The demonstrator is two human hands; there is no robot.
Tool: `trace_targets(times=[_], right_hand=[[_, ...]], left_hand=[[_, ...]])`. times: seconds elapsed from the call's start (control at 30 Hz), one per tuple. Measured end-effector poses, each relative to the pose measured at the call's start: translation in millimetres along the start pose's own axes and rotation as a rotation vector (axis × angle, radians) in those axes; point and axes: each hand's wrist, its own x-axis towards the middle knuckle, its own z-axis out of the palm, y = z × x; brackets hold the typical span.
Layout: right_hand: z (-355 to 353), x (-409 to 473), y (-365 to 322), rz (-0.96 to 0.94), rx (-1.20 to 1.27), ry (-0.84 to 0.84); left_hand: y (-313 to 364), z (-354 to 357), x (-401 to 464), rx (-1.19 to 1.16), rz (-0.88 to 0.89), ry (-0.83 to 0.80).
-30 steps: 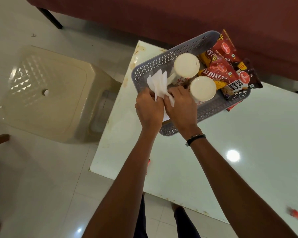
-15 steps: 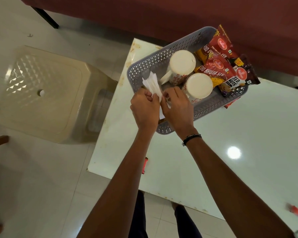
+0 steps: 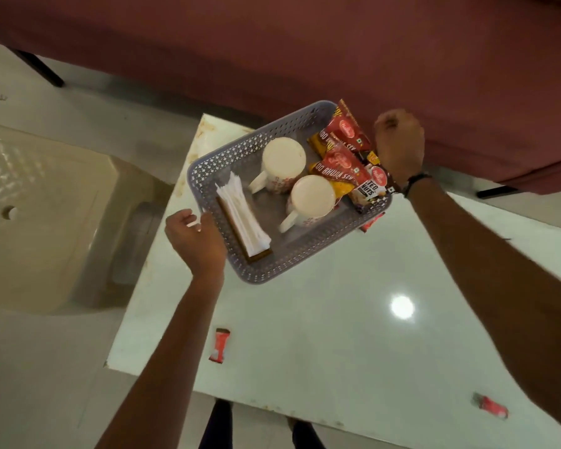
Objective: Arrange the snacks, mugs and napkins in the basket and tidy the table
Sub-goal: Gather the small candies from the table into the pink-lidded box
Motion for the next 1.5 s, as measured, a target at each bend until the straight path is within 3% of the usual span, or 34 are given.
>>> trace_targets(times=[0.07,0.17,0.27,0.47,0.6,0.9,1.03,1.23,1.5], right_hand=[[-3.4,21.3,11.8,0.156,-0.041,-0.255],[-2.8,26.8,17.0,0.399,0.172,-0.502],[4.2,29.3,21.8,0.469,0.261,-0.574],[10.4,30.0,21.0,0.551,0.415,-0.686],[13.5,32.1,18.0,0.592,0.507,-0.761],[-17.1,17.9,29.7,0.552,0.671,-0.739],[-53.6,0.3,50.6,0.538,0.771,-0.764],[-123.4,-61.6,102.4,0.587,0.808,-0.696],[-177.7,-161.4,188.0,0.744,0.874,-0.56]], left_hand=[[-7.0,1.4,2.5,0.007,-0.155,-0.049],[-12.9,5.0,5.8,-0.048,-0.355,-0.165],[-9.1,9.5,7.0,-0.174,-0.5,-0.229],[-10.1,13.0,13.7,-0.337,-0.56,-0.301],[-7.4,13.1,21.4,-0.327,-0.591,-0.331],[28.7,-1.7,13.9,-0.337,-0.489,-0.435],[52.2,-15.2,-0.9,-0.325,-0.461,-0.598],[77.0,-29.2,-54.1,-0.231,-0.435,-0.715],[47.3,-22.0,-137.0,-0.052,-0.465,-0.737]])
